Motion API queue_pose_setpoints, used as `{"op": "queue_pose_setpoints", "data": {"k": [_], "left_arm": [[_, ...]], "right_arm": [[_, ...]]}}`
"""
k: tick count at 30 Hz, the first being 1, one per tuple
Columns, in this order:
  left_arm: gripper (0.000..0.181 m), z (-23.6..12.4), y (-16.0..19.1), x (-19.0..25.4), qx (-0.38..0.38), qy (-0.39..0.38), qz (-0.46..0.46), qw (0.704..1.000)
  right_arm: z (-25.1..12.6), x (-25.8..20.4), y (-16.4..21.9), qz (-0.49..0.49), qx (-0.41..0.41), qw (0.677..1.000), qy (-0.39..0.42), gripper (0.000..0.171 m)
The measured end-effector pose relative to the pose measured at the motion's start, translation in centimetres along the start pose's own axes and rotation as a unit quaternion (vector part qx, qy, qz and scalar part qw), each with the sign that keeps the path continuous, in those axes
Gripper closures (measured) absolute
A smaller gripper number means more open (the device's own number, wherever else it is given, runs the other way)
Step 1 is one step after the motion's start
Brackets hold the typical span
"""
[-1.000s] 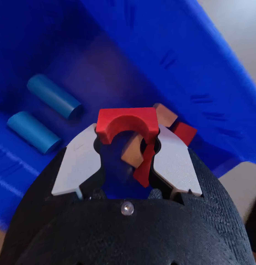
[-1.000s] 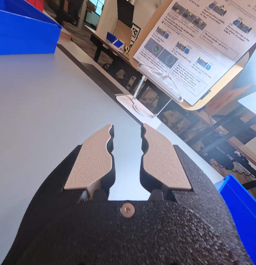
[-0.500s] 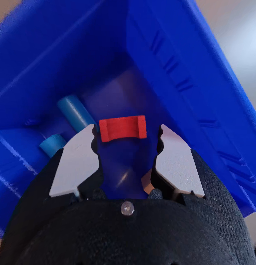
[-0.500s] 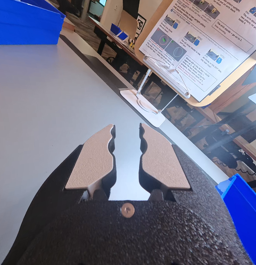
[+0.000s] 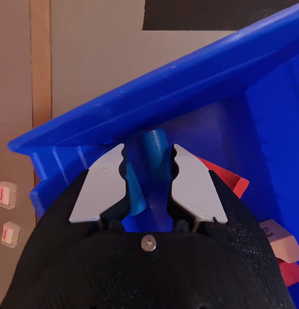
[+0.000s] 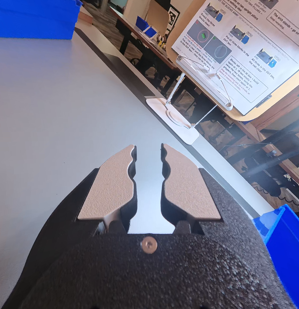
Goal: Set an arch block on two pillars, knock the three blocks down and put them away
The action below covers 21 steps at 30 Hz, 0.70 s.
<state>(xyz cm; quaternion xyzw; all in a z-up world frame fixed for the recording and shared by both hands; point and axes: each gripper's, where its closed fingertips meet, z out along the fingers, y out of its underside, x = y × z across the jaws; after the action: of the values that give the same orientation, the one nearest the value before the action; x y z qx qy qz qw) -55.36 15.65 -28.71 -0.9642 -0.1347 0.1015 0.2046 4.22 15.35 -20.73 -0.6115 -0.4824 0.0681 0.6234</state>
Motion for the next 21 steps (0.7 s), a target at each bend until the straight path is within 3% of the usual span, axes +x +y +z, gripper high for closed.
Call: {"op": "queue_pose_setpoints", "data": {"k": [7, 11, 13, 16, 21], "left_arm": [[0.146, 0.9, -0.2, 0.6, 0.01, -0.006, 0.05, 0.999], [0.149, -5.2, -3.5, 1.0, 0.174, -0.014, 0.115, 0.978], [0.149, -11.1, -4.9, 4.1, 0.311, 0.004, 0.169, 0.935], [0.15, -18.4, -3.4, 11.1, 0.424, 0.052, 0.23, 0.875], [0.15, -26.7, 3.6, 27.3, 0.511, 0.263, 0.294, 0.764]], "right_arm": [[0.3, -0.1, 0.7, 0.005, -0.008, 1.0, -0.006, 0.146], [0.0, -0.5, -0.4, 0.022, 0.016, 0.999, -0.024, 0.148], [-0.1, -1.3, -1.1, 0.049, 0.032, 0.997, -0.053, 0.148], [-0.1, -3.0, -2.3, 0.097, 0.05, 0.988, -0.106, 0.146], [-0.9, -6.1, -4.8, 0.115, 0.084, 0.976, -0.167, 0.141]]}}
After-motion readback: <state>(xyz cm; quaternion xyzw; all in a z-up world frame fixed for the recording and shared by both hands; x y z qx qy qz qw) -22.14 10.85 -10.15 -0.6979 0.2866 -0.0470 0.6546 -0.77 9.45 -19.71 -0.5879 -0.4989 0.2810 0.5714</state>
